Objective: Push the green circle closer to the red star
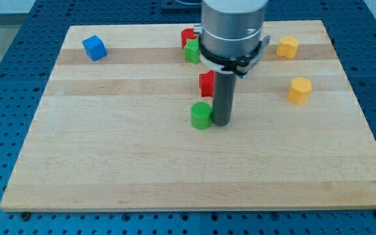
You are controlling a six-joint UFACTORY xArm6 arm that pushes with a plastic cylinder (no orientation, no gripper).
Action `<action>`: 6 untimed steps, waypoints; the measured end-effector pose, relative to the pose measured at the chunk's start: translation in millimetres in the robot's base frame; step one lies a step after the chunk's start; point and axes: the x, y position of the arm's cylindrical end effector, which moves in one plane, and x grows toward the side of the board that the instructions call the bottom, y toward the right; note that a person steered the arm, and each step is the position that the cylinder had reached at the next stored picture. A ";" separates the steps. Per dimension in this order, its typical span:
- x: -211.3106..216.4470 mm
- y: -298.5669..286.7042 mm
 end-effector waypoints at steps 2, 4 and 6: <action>-16.3 -22.5; 12.9 -15.9; 21.9 -89.1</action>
